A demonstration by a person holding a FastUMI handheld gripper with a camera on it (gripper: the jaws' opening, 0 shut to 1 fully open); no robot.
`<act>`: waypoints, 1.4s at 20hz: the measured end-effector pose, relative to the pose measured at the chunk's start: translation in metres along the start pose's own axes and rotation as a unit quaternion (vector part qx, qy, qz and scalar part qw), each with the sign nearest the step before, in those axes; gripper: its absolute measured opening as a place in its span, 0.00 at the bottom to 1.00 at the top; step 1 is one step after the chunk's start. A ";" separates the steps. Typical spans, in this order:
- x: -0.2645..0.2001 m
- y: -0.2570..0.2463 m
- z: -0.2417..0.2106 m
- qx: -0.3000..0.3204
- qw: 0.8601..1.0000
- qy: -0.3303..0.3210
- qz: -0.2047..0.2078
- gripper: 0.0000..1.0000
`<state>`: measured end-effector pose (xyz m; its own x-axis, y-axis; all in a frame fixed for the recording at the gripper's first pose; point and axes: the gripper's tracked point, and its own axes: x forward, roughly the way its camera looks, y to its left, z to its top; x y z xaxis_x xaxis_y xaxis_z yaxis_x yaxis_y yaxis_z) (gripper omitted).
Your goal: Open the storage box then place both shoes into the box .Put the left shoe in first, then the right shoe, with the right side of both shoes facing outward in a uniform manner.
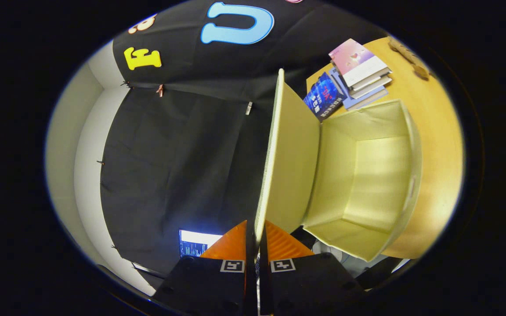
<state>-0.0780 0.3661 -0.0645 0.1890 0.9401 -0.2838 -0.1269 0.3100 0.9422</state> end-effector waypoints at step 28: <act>0.095 -0.009 0.036 -0.118 0.985 -0.075 -0.097 0.97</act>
<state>-0.0239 0.4477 -0.0934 0.3721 0.8332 -0.4091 -0.2926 0.5236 0.8002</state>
